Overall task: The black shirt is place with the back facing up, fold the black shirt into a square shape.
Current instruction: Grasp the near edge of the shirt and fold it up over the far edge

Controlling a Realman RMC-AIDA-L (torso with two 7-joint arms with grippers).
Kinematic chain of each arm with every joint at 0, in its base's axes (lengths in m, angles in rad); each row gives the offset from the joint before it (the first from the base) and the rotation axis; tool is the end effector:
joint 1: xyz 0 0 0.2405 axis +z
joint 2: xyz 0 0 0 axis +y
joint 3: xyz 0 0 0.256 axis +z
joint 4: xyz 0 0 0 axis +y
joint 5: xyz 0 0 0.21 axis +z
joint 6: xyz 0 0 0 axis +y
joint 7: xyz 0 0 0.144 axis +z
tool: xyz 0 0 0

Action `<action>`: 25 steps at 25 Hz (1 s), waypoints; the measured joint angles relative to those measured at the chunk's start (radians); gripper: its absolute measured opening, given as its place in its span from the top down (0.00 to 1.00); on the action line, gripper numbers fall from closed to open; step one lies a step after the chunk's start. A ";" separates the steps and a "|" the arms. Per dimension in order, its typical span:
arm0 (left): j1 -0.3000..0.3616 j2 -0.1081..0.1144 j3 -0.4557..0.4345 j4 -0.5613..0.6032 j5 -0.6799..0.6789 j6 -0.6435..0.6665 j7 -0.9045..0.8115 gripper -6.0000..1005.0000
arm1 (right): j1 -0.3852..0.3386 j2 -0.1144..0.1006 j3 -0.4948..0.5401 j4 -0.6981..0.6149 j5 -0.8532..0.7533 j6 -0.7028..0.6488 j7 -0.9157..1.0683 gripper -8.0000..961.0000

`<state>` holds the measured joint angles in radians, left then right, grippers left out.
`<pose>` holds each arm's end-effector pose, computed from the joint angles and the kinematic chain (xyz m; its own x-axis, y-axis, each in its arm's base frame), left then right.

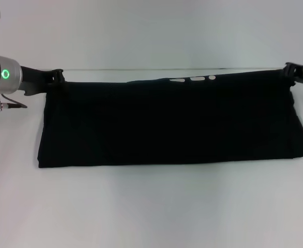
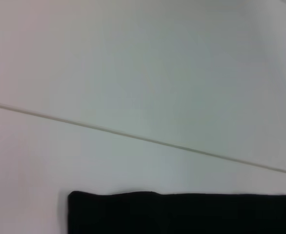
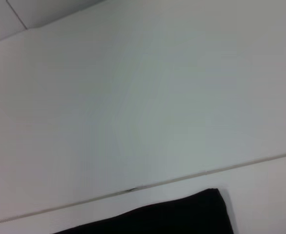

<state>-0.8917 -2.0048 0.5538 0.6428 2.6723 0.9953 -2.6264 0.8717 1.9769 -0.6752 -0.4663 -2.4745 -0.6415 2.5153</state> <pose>-0.2545 0.4618 0.0494 0.2439 0.8017 0.5457 0.9369 -0.0495 -0.3460 0.2768 0.4773 0.0435 0.2997 -0.6837 -0.6654 -0.9105 0.0031 -0.4134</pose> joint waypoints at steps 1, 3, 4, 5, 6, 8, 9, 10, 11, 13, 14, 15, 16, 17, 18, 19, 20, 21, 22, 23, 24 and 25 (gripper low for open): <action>0.005 -0.004 0.000 -0.001 -0.001 -0.019 0.000 0.91 | 0.001 0.008 -0.010 0.004 0.000 0.024 0.000 0.93; 0.007 -0.007 -0.002 -0.001 -0.003 -0.036 -0.001 0.90 | 0.003 0.020 -0.020 0.006 0.001 0.057 0.000 0.93; 0.007 -0.007 -0.002 -0.001 -0.003 -0.036 -0.001 0.90 | 0.005 0.023 -0.022 0.008 0.001 0.065 0.000 0.93; 0.009 -0.012 -0.007 -0.001 -0.005 -0.053 -0.001 0.90 | 0.005 0.025 -0.022 0.008 0.001 0.071 0.000 0.93; 0.009 -0.013 -0.009 -0.001 -0.007 -0.058 -0.001 0.90 | 0.006 0.027 -0.022 0.008 0.001 0.075 0.000 0.93; 0.014 -0.015 -0.012 0.001 -0.022 -0.063 0.000 0.90 | 0.006 0.029 -0.020 0.000 0.002 0.069 0.003 0.93; 0.014 -0.015 -0.012 0.001 -0.022 -0.063 0.000 0.90 | 0.006 0.029 -0.018 -0.009 0.002 0.057 0.006 0.93; 0.027 -0.016 -0.012 0.016 -0.061 -0.057 0.004 0.90 | 0.005 0.029 -0.015 -0.021 0.003 0.039 0.008 0.93; 0.031 -0.016 -0.012 0.022 -0.072 -0.055 0.004 0.89 | 0.002 0.029 -0.013 -0.042 0.005 0.011 0.011 0.93; 0.040 -0.013 -0.009 0.032 -0.097 -0.050 0.003 0.89 | -0.005 0.027 -0.012 -0.086 0.012 -0.034 0.020 0.93; 0.041 -0.009 -0.008 0.033 -0.103 -0.049 0.002 0.89 | -0.006 0.026 -0.012 -0.098 0.015 -0.043 0.023 0.93; 0.041 -0.007 -0.007 0.032 -0.106 -0.049 0.001 0.89 | -0.007 0.025 -0.012 -0.107 0.017 -0.049 0.026 0.93; 0.040 -0.007 -0.006 0.029 -0.106 -0.051 0.001 0.89 | -0.007 0.024 -0.013 -0.108 0.017 -0.046 0.028 0.92; 0.039 -0.007 -0.005 0.028 -0.106 -0.054 0.002 0.89 | -0.006 0.023 -0.014 -0.108 0.017 -0.040 0.028 0.92; 0.037 -0.009 -0.004 0.028 -0.106 -0.061 0.003 0.89 | -0.003 0.023 -0.017 -0.105 0.017 -0.029 0.028 0.92; 0.035 -0.013 -0.004 0.026 -0.103 -0.070 0.004 0.89 | -0.001 0.025 -0.019 -0.097 0.017 -0.013 0.027 0.92; 0.033 -0.016 -0.003 0.021 -0.100 -0.080 0.005 0.88 | 0.001 0.027 -0.020 -0.088 0.017 0.002 0.026 0.91; 0.031 -0.019 -0.001 0.014 -0.096 -0.094 0.005 0.88 | 0.003 0.028 -0.020 -0.081 0.017 0.016 0.023 0.91; 0.030 -0.021 0.002 0.009 -0.095 -0.105 0.005 0.88 | 0.005 0.029 -0.021 -0.072 0.017 0.031 0.021 0.91; 0.029 -0.023 0.006 0.002 -0.094 -0.121 0.004 0.88 | 0.007 0.029 -0.021 -0.066 0.017 0.041 0.020 0.91; 0.029 -0.024 0.010 -0.006 -0.094 -0.137 0.004 0.88 | 0.008 0.030 -0.022 -0.062 0.017 0.050 0.020 0.90; 0.029 -0.025 0.012 -0.013 -0.094 -0.149 0.005 0.88 | 0.008 0.030 -0.022 -0.058 0.017 0.057 0.020 0.90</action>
<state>-0.8626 -2.0297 0.5660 0.6301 2.5783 0.8465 -2.6218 0.8796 2.0070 -0.6974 -0.5240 -2.4577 -0.5844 2.5349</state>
